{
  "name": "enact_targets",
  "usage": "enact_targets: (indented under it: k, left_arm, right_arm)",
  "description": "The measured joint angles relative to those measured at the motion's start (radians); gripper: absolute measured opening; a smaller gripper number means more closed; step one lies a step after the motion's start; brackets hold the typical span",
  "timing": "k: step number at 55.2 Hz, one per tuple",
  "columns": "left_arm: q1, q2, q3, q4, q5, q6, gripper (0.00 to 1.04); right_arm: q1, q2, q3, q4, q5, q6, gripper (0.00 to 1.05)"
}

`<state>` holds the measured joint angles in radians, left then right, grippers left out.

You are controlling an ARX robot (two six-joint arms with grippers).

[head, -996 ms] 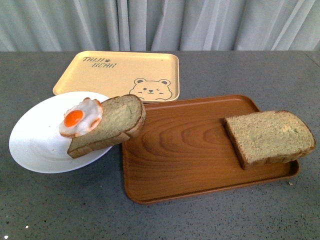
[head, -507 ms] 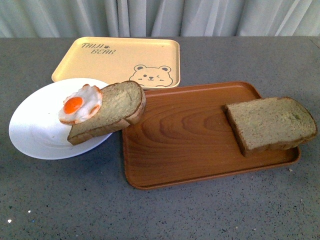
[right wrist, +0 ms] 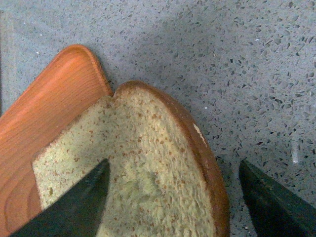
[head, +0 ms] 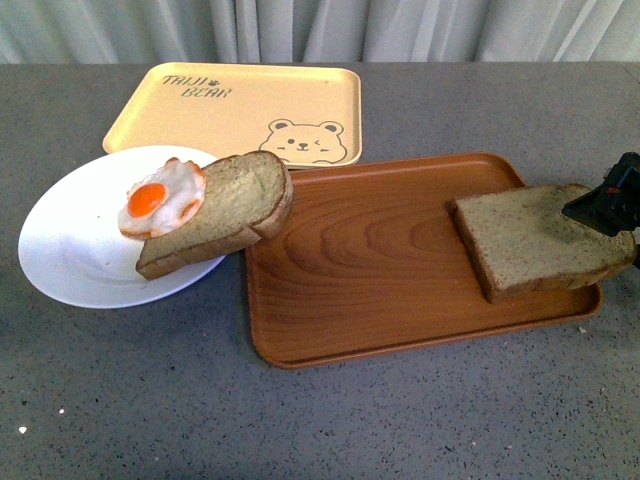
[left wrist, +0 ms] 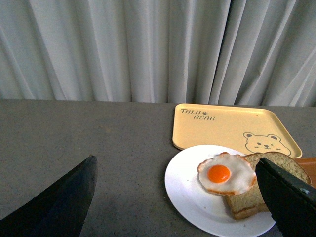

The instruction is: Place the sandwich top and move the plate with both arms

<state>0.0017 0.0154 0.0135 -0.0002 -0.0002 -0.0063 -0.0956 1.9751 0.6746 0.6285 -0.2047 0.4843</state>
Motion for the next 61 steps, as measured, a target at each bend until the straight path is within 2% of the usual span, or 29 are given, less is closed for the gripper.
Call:
enact_targets:
  k: [7, 17, 24, 35, 52, 61]
  left_arm:
    - [0.0, 0.0, 0.0, 0.0, 0.0, 0.0, 0.96]
    - [0.0, 0.0, 0.0, 0.0, 0.0, 0.0, 0.96]
    - [0.0, 0.0, 0.0, 0.0, 0.0, 0.0, 0.96]
    - [0.0, 0.0, 0.0, 0.0, 0.0, 0.0, 0.96]
    - [0.0, 0.0, 0.0, 0.0, 0.0, 0.0, 0.96]
    - [0.0, 0.0, 0.0, 0.0, 0.0, 0.0, 0.96]
  right_arm:
    - [-0.003, -0.003, -0.002, 0.004, -0.023, 0.015, 0.53]
    - [-0.007, -0.104, -0.018, -0.011, -0.069, 0.052, 0.17]
    - [0.017, -0.194, -0.008, -0.036, -0.077, 0.085, 0.03]
    - [0.15, -0.279, 0.097, -0.068, -0.053, 0.154, 0.03]
    - [0.489, -0.178, 0.339, -0.102, 0.04, 0.181, 0.03]
    - [0.615, -0.053, 0.439, -0.125, 0.083, 0.186, 0.03]
